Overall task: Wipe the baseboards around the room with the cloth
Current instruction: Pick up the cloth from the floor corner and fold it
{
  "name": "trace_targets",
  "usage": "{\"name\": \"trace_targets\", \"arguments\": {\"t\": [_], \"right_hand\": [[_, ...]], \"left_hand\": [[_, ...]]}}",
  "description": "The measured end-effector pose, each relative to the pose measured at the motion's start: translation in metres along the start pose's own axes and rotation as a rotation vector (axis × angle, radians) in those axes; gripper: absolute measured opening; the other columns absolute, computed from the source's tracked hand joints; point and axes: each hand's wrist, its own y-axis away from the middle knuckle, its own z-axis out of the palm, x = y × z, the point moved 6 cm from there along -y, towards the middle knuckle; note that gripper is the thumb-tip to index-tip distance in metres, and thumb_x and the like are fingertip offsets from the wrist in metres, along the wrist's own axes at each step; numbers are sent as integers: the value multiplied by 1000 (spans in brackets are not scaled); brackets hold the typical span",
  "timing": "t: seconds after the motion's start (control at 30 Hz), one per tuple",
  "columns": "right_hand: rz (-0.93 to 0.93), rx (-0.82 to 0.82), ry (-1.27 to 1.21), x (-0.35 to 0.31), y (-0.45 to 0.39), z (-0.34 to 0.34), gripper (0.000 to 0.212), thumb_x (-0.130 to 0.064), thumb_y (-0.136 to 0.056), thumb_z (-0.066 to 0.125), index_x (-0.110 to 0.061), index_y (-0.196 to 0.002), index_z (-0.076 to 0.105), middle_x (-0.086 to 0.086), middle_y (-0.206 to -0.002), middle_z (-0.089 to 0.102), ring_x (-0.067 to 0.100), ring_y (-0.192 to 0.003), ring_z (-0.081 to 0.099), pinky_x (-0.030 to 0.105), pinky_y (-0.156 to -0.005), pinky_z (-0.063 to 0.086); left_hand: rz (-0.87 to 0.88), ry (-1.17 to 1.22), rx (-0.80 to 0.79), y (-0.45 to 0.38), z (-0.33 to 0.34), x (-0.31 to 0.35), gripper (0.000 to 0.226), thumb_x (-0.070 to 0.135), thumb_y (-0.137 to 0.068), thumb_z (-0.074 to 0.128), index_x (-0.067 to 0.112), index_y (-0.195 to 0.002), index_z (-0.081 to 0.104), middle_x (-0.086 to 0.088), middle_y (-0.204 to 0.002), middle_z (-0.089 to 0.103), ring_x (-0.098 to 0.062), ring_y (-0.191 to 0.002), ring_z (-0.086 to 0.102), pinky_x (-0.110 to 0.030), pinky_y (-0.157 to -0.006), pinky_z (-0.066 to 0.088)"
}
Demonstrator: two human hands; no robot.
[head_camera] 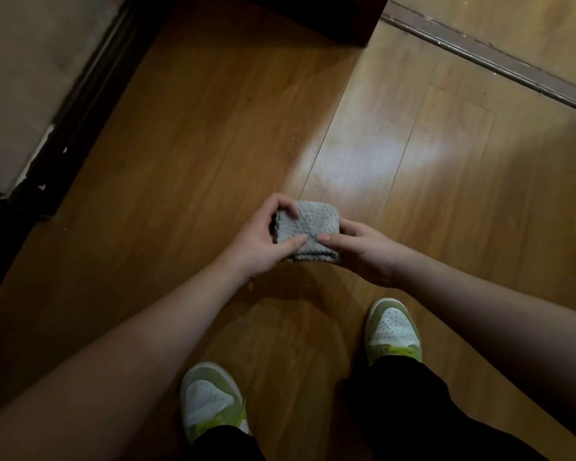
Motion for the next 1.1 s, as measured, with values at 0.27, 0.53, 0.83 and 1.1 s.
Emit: {"name": "trace_targets", "arguments": {"t": [0.27,0.53,0.83,1.1], "right_hand": [[-84,64,6,-11,1,-3,61,-13,-83,72,-15,-139,49,15,-123,67,31,-114,65,35,-92,55],[-96,177,-209,-8,2,-5,69,0,-73,73,-9,-137,49,17,-125,64,27,-112,66,28,-88,56],[-170,397,129,-16,6,-8,34,-8,-84,74,-9,-115,59,13,-109,69,21,-100,71,28,-85,58],[-277,308,491,-27,15,14,22,-17,-80,78,-16,-100,70,-1,-102,73,13,-94,71,33,-84,59]], "left_hand": [[-501,522,-26,-1,15,-39,52,43,-86,70,19,-130,56,-8,-118,71,-22,-107,69,-38,-92,54],[-384,536,76,-4,14,-43,20,27,-91,66,26,-110,61,1,-110,73,-21,-107,68,-37,-92,55],[-522,608,-69,7,15,-34,49,7,-83,69,14,-127,47,-11,-116,65,-17,-96,69,-31,-75,57],[-565,604,-159,10,8,-38,52,40,-80,63,14,-126,57,-8,-111,74,-20,-104,70,-26,-79,57]]}}
